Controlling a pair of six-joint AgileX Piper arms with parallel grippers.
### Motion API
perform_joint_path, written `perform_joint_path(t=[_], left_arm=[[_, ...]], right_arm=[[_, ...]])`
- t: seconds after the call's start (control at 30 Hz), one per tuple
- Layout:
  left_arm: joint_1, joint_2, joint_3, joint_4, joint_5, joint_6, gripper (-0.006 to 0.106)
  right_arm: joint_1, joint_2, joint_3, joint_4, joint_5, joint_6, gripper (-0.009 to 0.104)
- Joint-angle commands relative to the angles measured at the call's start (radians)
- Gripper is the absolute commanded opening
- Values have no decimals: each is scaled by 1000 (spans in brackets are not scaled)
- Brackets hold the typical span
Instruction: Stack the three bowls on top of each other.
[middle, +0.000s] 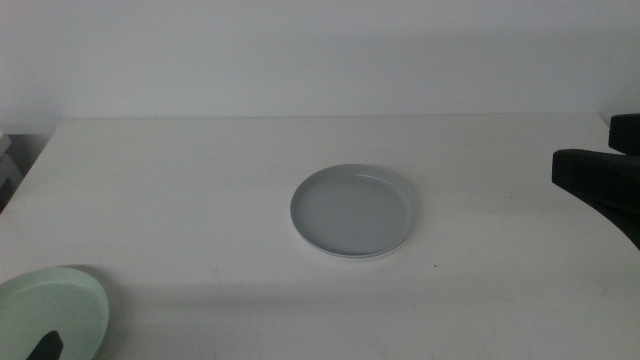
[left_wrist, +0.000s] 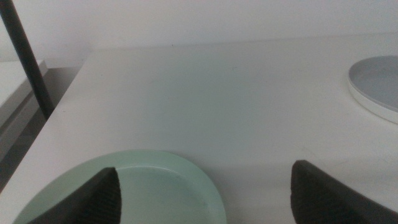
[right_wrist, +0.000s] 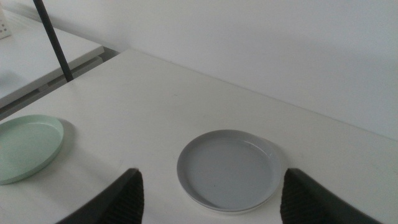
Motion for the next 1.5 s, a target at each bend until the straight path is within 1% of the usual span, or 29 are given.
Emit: perform_joint_path(t=[0.0,0.03,0.2,0.3,0.37,0.6,0.73,0.77,0.93,1.13,1.23,1.33,1.47], left_arm=[[1,-12,-5,1,-70,-12,97],[4,-12,-5,13,-71,-9,97],[69,-11,-6,8,-81,-14,97],[124,26,-36,-50,-79,-84,97],[157,67,-81,-72,-63,-102,97],[217,309,-363,-79,151,-102,97],[221,489,-533,-79,281,-101,97],[220,617,-674,-89,408,-101,97],[220,700,-774,-98,513,-97,97],[220,710,-771,-88,510,-97,97],[220,712,-771,-52,477,-95,97],[221,717,-788,-51,521,-134,97],[221,784,-846,20,634,-156,97]], right_arm=[[0,-2,-24,18,-62,-14,56],[0,-2,-24,18,-63,-14,56],[0,-2,-24,18,-63,-14,56],[0,-2,-24,18,-63,-14,56],[0,-2,-24,18,-63,-14,56],[0,-2,-24,18,-63,-14,56],[0,-2,-24,18,-63,-14,56],[0,-2,-24,18,-63,-14,56],[0,-2,-24,18,-63,-14,56],[0,-2,-24,18,-63,-14,56],[0,-2,-24,18,-63,-14,56],[0,-2,-24,18,-63,-14,56],[0,-2,-24,18,-62,-14,56]])
